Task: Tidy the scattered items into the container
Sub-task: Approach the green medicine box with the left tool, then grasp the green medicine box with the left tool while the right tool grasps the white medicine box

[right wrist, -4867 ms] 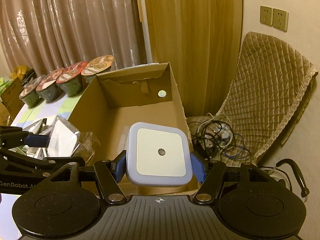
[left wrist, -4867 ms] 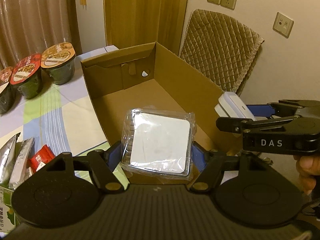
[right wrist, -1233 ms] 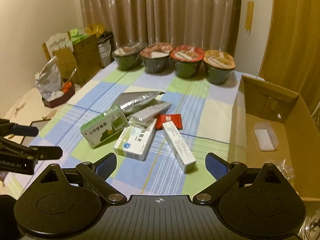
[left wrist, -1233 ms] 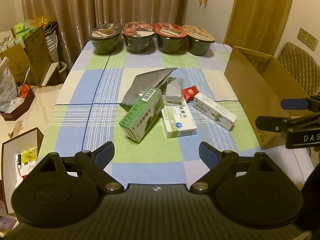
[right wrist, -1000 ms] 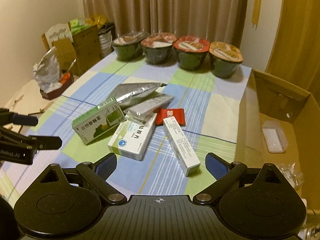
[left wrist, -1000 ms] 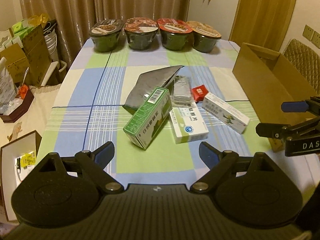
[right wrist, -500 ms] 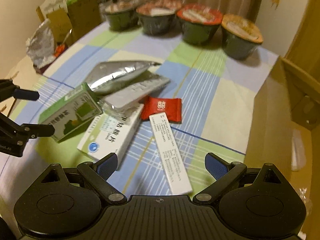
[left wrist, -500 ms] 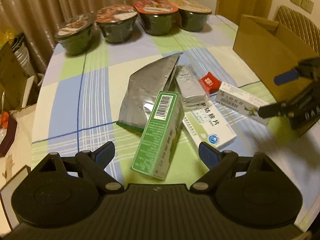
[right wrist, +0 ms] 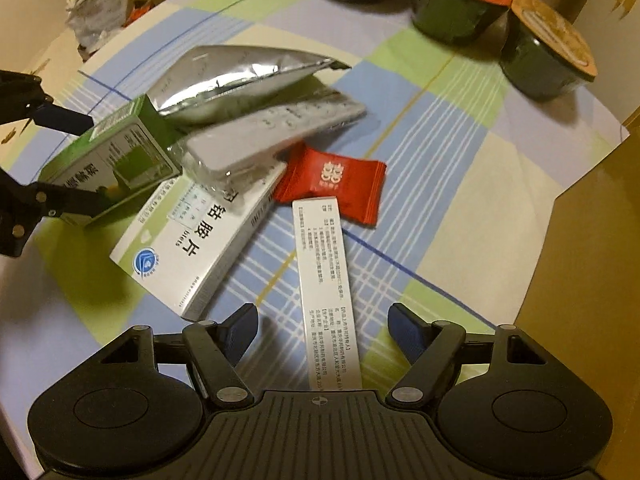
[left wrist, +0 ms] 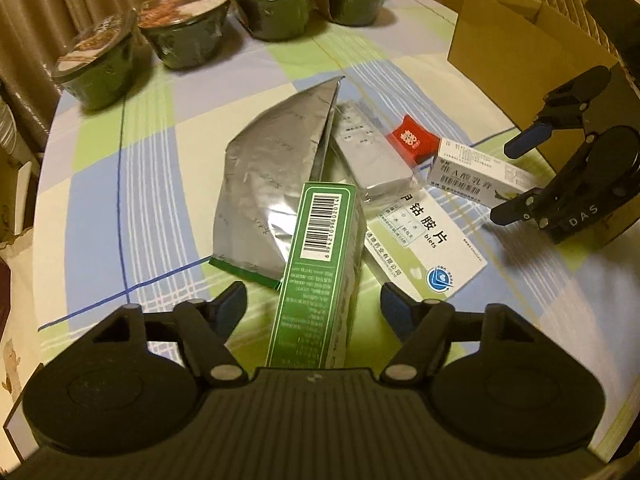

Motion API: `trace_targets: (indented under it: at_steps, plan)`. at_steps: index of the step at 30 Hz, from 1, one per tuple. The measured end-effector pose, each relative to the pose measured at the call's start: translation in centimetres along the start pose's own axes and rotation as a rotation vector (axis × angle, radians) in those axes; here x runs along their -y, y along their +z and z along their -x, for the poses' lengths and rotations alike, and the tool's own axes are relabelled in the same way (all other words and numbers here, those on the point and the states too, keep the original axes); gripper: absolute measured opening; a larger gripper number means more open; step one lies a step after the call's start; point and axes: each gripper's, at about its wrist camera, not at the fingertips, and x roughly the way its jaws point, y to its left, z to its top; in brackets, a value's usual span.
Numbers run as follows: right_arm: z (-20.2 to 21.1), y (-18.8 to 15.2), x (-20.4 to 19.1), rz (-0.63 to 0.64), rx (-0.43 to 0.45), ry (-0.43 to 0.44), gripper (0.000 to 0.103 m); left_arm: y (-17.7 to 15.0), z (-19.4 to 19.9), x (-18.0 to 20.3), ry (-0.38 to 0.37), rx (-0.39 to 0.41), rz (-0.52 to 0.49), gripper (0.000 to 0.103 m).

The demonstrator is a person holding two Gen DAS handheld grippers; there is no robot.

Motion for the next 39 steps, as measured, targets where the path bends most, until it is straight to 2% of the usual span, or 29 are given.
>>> trace_targets:
  at_steps: [3, 5, 6, 11, 12, 13, 24, 30, 34, 39]
  plan:
    - [-0.3, 0.0, 0.2, 0.003, -0.012, 0.008, 0.078, 0.2, -0.5, -0.1, -0.014, -0.022, -0.006, 0.054]
    - [-0.5, -0.2, 0.3, 0.008, -0.024, 0.007, 0.067, 0.2, -0.7, 0.0, -0.015, -0.034, -0.013, 0.042]
    - [-0.6, -0.2, 0.3, 0.01, -0.031, 0.007, 0.057, 0.2, -0.8, 0.1, -0.013, -0.037, -0.02, 0.041]
    - [-0.7, -0.4, 0.5, -0.004, -0.028, 0.016, 0.056, -0.3, -0.5, 0.5, -0.038, -0.039, -0.023, 0.027]
    - [-0.8, -0.4, 0.5, -0.005, -0.029, 0.02, 0.049, -0.4, -0.4, 0.6, -0.041, -0.039, -0.019, 0.026]
    - [-0.8, -0.4, 0.4, -0.003, -0.033, 0.018, 0.031, -0.6, -0.3, 0.7, -0.044, -0.042, -0.02, 0.026]
    - [0.5, -1.8, -2.3, 0.043, -0.057, 0.04, 0.029, -2.6, 1.1, 2.9, -0.084, -0.076, -0.056, 0.025]
    - [0.5, -2.1, -3.0, 0.048, -0.058, 0.048, 0.029, -2.2, 0.8, 2.9, -0.082, -0.075, -0.041, 0.025]
    - [0.7, -2.4, -3.2, 0.046, -0.059, 0.044, 0.029, -2.0, 0.4, 2.6, -0.084, -0.074, -0.014, 0.029]
    - [1.5, -2.6, -3.1, 0.032, -0.04, 0.032, 0.029, -2.2, 0.4, 2.6, -0.059, -0.079, 0.002, 0.025]
